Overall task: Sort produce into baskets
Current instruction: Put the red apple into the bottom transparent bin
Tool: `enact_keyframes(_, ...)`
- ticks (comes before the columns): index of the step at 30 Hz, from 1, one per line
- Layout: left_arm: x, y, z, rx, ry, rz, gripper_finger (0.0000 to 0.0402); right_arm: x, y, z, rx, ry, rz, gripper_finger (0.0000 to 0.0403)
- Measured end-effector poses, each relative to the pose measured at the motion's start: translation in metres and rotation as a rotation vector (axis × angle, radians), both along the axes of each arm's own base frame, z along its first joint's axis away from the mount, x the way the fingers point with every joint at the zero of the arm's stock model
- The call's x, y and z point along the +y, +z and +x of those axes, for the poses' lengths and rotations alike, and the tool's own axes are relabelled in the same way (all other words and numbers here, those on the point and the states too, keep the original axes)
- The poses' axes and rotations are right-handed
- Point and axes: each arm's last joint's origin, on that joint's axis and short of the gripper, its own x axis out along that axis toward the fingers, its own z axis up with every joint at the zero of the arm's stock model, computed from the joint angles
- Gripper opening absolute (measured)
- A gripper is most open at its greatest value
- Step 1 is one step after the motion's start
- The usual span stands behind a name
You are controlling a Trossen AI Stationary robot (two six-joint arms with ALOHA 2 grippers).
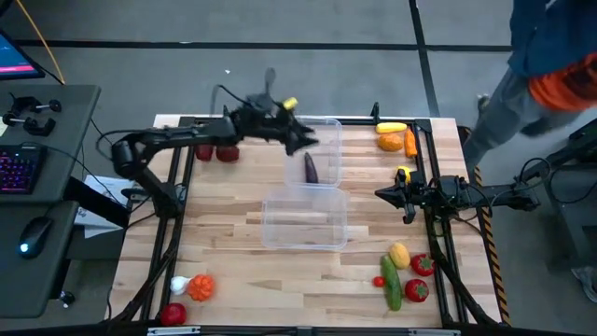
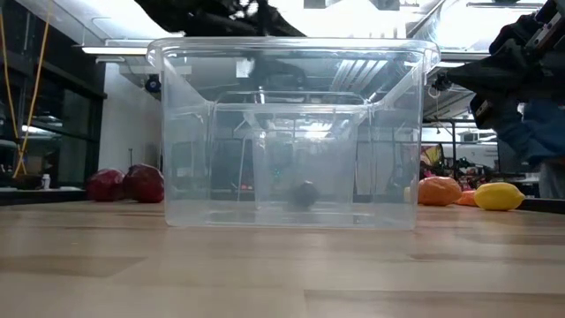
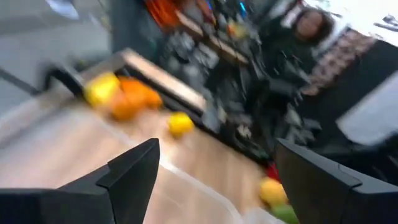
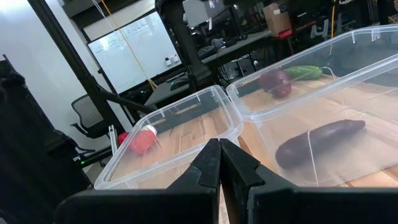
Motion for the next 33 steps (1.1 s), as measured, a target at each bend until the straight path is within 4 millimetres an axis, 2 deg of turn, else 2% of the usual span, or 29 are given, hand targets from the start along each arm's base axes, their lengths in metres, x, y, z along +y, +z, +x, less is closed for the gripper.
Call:
enact_keyframes(3,0.007,0.027,-0.033,0.019,0.105,0.116,0.0300,0.000,0.000,0.000,0.000,0.000,0.000,0.0000)
enact_keyframes(6,0.004,0.041,-0.071,0.189,0.250,0.253,0.0300,0.000,0.000,0.000,0.000,0.000,0.000,0.0000)
enact_keyframes(9,0.000,0.035,-0.099,0.443,0.342,0.277,0.0300,0.000,0.000,0.000,0.000,0.000,0.000,0.0000)
enact_keyframes(12,-0.003,0.018,-0.116,0.692,0.330,0.242,0.0300,0.000,0.000,0.000,0.000,0.000,0.000,0.0000)
enact_keyframes(17,0.001,-0.014,-0.123,1.029,0.281,0.192,0.0301,0.000,0.000,0.000,0.000,0.000,0.000,0.0000)
enact_keyframes(23,0.007,-0.040,-0.123,1.246,0.241,0.109,0.0301,0.000,0.000,0.000,0.001,0.000,0.000,0.0000)
enact_keyframes(27,0.007,-0.048,-0.121,1.308,0.228,0.068,0.0301,0.000,0.000,0.000,0.000,0.000,0.000,0.0000)
enact_keyframes(33,0.009,-0.053,-0.118,1.322,0.138,0.113,0.0301,0.000,0.000,0.000,0.000,0.000,0.000,0.0000)
